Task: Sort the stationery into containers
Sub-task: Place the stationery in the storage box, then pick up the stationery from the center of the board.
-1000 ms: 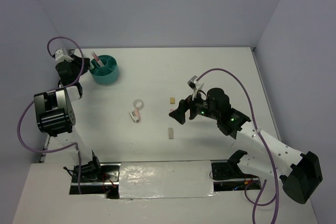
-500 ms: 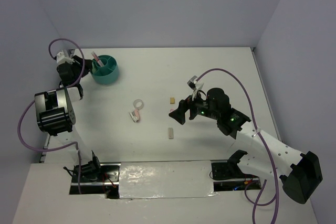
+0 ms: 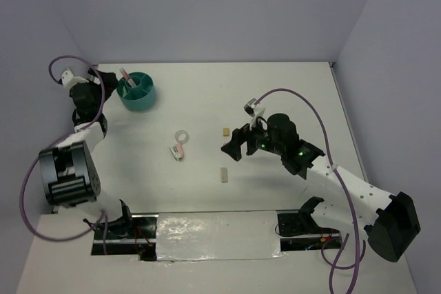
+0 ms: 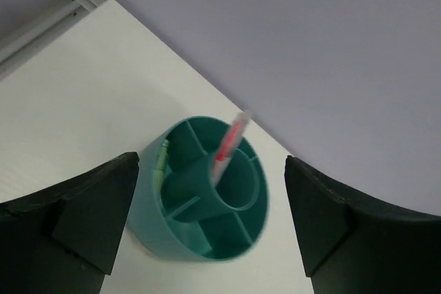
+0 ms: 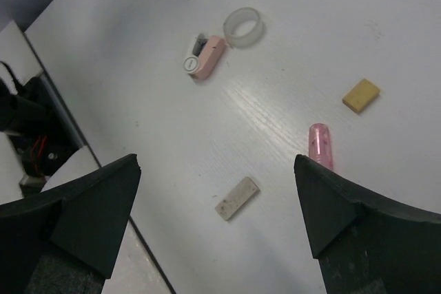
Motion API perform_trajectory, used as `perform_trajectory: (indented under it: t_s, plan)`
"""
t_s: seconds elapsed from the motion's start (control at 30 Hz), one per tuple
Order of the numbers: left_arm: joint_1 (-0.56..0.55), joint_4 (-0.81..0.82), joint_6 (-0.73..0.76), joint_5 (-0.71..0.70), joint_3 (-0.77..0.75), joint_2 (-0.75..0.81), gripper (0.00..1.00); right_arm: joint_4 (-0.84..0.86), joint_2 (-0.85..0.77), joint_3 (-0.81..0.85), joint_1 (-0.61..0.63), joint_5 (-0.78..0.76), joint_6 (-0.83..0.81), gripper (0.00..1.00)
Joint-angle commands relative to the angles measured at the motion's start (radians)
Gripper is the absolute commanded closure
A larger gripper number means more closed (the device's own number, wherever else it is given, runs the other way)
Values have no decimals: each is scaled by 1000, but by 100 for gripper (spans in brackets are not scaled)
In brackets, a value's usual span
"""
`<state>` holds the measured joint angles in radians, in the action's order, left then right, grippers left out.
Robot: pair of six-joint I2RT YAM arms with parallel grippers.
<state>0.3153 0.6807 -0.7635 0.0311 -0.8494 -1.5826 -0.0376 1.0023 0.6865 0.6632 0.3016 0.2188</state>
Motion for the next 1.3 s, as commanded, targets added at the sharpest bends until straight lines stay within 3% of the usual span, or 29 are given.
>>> perform_trajectory:
  t_s: [0.0, 0.13, 0.17, 0.2, 0.3, 0.33, 0.4, 0.43, 0.53, 0.57, 0.7, 0.8, 0.97, 1.1, 1.27]
  plan:
    - [-106, -320, -8, -239, -123, 223, 1, -13, 12, 56, -2, -141, 13, 0]
    - [-398, -758, 30, -554, -272, 315, 1, -97, 32, 85, -2, -329, 20, 0]
    - [-442, -826, 0, -582, -295, 322, 1, -97, 26, 78, -2, -350, 28, 0]
    - [-531, -1012, -51, -656, -338, 320, 1, -100, -3, 74, -4, -419, 56, 0]
    - [-663, -1150, -235, -697, -329, 305, 1, -157, -91, 80, -4, -624, 154, 0]
    - [-765, -1223, -294, -718, -324, 296, 1, -188, -111, 93, -4, -760, 178, 0]
    - [-884, -1280, -440, -772, -342, 241, 1, -310, -154, 139, -5, -872, 252, 0]
    - [-1006, -1332, -483, -789, -361, 208, 1, -352, -165, 156, -5, -965, 279, 0]
    - [-1177, -1459, -652, -838, -518, 20, 1, -580, -206, 240, -5, -1100, 413, 0]
    - [-1194, -1565, -722, -812, -625, -93, 1, -657, -221, 258, -5, -1152, 447, 0]
    - [-1257, -1662, -780, -689, -816, -315, 1, -732, -391, 249, -8, -1173, 465, 0]
    - [-1298, -1612, -787, -616, -855, -405, 2, -743, -481, 242, -11, -1179, 441, 0]
    - [-1303, -1541, -774, -464, -907, -542, 7, -771, -493, 263, -11, -1165, 395, 0]
    - [-1303, -1622, -773, -425, -1008, -658, 8, -748, -472, 245, -11, -1113, 358, 0]
    - [-1286, -1604, -803, -408, -962, -675, 12, -699, -470, 216, -11, -1061, 317, 0]
